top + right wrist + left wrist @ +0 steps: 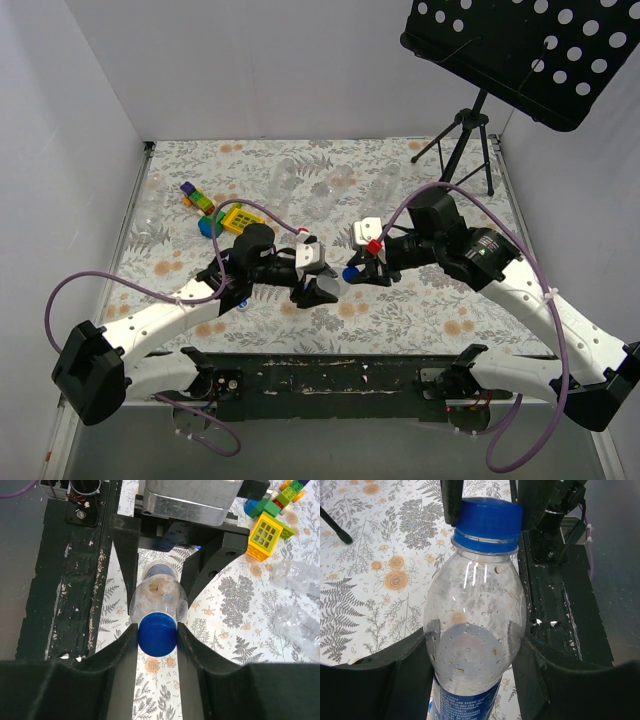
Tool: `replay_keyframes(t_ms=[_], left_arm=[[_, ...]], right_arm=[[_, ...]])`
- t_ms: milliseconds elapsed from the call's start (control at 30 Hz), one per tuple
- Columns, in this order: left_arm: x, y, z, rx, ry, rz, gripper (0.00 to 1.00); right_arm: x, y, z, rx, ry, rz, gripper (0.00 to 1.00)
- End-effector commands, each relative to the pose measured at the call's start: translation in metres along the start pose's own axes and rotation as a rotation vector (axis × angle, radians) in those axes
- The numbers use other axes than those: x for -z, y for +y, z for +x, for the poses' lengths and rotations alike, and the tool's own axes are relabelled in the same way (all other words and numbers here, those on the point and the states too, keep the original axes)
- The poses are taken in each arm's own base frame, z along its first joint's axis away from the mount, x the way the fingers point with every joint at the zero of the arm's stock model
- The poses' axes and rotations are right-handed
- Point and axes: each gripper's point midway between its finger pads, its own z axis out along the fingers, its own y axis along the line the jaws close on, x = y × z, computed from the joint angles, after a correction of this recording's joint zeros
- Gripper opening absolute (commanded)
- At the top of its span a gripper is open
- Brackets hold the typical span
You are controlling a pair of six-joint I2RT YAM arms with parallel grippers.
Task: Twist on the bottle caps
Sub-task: Screw the bottle cap onto the plastic bottle.
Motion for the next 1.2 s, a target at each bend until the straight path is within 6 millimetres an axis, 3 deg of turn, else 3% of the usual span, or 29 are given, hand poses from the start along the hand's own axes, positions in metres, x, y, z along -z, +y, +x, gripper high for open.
replay_keyframes(t_ms=[0,167,267,500,733,767,867,933,1000,1167], left_arm=[[0.008,0.011,-0.029,-0.082,-0.080,-0.074,0.24],[0.016,0.034,-0.029,-0.112,-0.087,-0.229,0.24],[0.028,0.052,-0.034,-0.150,-0.102,-0.361,0.24],[0.048,0.076,-0.027,-0.294,-0.039,-0.666,0.21],[0.074,0.094,-0.020,-0.398,0.052,-0.954,0.20],[0.075,0.095,-0.020,-0.397,0.057,-0.962,0.20],[0.065,0.088,-0.019,-0.358,0.040,-0.898,0.21],[0.051,0.077,-0.023,-0.315,0.000,-0.797,0.22],[0.043,0.069,-0.027,-0.282,-0.036,-0.710,0.22],[0.030,0.049,-0.042,-0.187,-0.146,-0.485,0.22]], right_arm=[[-0.003,-0.001,-0.001,-0.074,-0.001,0.014,0.33],[-0.007,-0.010,-0.003,-0.238,-0.019,0.087,0.12],[-0.010,-0.018,-0.004,-0.360,-0.039,0.150,0.05],[-0.018,-0.030,-0.002,-0.650,-0.127,0.265,0.04],[-0.011,-0.042,-0.009,-0.681,-0.209,0.352,0.01],[-0.007,-0.043,-0.015,-0.659,-0.225,0.358,0.06],[0.010,-0.045,-0.038,-0.559,-0.278,0.380,0.36],[0.023,-0.045,-0.051,-0.474,-0.304,0.392,0.51],[0.034,-0.044,-0.059,-0.370,-0.305,0.411,0.62],[0.049,-0.038,-0.060,-0.185,-0.259,0.422,0.72]])
